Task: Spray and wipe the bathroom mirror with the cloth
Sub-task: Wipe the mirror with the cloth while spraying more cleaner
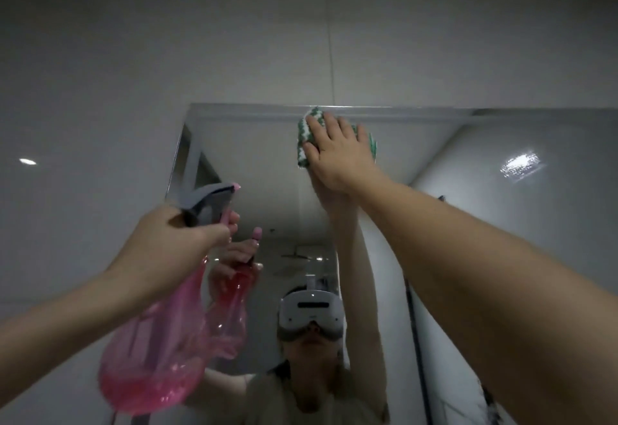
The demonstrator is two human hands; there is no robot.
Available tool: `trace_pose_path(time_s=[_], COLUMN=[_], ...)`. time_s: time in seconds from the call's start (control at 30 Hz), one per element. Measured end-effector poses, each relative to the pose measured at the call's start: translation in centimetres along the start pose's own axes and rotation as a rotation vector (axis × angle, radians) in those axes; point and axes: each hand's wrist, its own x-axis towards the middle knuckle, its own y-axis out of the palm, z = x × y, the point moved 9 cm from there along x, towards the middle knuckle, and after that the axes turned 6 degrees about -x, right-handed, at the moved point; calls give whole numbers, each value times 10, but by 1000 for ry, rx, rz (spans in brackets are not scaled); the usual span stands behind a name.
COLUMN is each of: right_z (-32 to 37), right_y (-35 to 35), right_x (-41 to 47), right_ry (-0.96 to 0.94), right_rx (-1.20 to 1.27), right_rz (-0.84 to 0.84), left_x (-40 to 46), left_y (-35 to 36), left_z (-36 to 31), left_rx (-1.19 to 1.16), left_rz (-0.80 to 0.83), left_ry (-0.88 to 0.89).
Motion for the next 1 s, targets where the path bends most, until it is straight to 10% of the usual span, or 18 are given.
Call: trace_pose_path(time_s=[0.5, 1.0], right_z=[-10, -8], right_y=[6, 60], right_x=[-31, -347], right_ry=[-132, -115], right_rx=[-12, 20], right_rz=[100, 64], left_x=[-14, -199], left_y=[40, 82], left_z=[-8, 63], left_rx=[195, 57], left_rz=[15, 8], left_ry=[-10, -293])
